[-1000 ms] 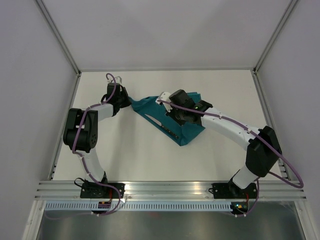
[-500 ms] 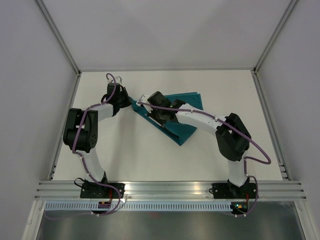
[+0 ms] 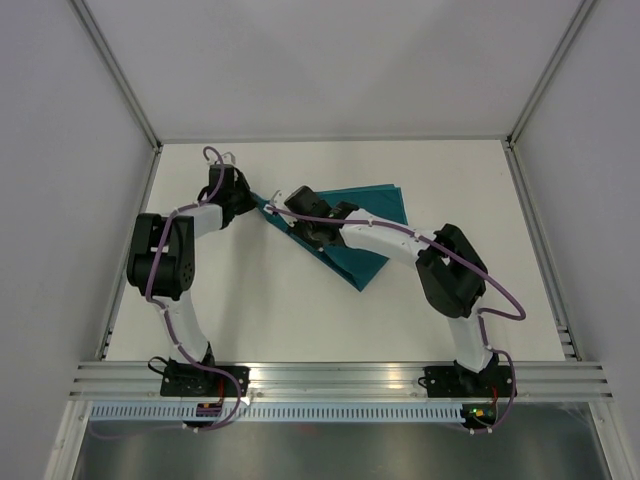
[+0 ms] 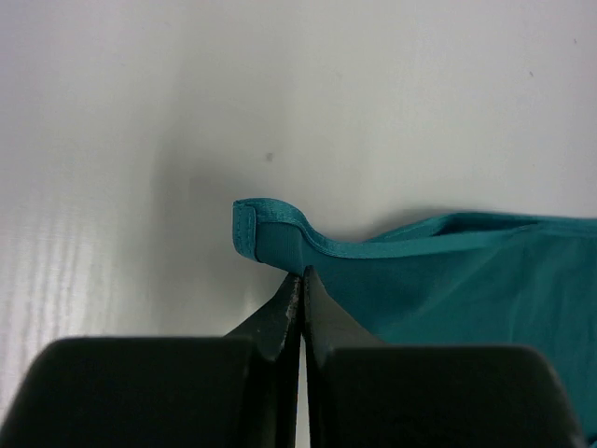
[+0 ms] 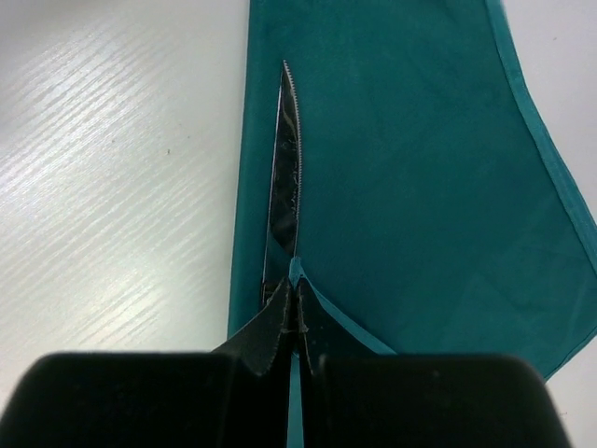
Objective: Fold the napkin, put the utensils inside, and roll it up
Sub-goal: Adjust the napkin at the center of the board.
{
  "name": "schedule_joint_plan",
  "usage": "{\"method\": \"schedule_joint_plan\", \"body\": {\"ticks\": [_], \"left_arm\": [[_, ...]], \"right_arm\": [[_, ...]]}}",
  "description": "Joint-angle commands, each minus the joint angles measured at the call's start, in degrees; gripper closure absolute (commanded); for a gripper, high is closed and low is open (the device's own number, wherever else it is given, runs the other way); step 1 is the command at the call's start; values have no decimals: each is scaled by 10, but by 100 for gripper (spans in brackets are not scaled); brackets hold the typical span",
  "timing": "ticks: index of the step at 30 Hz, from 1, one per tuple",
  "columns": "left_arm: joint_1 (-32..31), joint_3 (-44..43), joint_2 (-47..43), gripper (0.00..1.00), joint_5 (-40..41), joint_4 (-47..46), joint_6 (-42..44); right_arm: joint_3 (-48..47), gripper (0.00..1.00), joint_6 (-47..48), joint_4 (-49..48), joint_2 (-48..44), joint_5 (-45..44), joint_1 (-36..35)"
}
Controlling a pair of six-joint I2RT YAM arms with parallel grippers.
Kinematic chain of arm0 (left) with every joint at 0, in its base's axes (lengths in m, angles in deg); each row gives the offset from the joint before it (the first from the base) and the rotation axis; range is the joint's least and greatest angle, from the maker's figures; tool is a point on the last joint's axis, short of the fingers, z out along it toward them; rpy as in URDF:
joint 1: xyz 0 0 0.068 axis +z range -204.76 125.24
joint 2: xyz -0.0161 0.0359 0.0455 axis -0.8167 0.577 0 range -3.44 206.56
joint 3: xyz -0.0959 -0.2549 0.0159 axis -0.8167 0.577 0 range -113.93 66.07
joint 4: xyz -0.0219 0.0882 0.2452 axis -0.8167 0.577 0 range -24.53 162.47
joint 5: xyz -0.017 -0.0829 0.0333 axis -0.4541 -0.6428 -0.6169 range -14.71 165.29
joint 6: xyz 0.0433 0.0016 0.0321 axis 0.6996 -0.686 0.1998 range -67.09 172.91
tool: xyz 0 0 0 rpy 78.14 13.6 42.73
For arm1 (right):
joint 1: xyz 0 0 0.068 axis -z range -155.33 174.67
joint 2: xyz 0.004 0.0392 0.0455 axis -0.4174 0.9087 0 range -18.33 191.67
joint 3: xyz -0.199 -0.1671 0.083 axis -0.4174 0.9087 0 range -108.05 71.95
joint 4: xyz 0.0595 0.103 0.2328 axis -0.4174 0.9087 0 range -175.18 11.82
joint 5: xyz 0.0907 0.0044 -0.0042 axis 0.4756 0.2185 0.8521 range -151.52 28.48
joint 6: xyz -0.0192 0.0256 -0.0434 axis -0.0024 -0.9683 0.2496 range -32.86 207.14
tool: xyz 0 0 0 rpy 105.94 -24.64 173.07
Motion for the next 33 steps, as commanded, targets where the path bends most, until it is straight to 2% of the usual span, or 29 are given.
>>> {"method": "schedule_joint_plan", "body": {"ticks": [1, 8, 11, 20, 26, 33], "left_arm": [[32, -28, 16, 98, -10, 3, -59], [38, -65, 31, 98, -6, 23, -60], [40, -69, 35, 98, -11, 25, -60], [40, -69, 42, 98, -19, 23, -57], [40, -73, 45, 98, -25, 23, -53], [41, -79, 50, 98, -32, 24, -49]], "right_arm": [[-2, 95, 7, -2, -34, -35, -1], [127, 96, 9, 1, -130, -61, 5], [199, 95, 16, -2, -214, -64, 20], [350, 95, 30, 56, -378, -73, 49], [392, 96, 45, 121, -459, -91, 50], [396, 96, 68, 214, -497, -83, 54]]}}
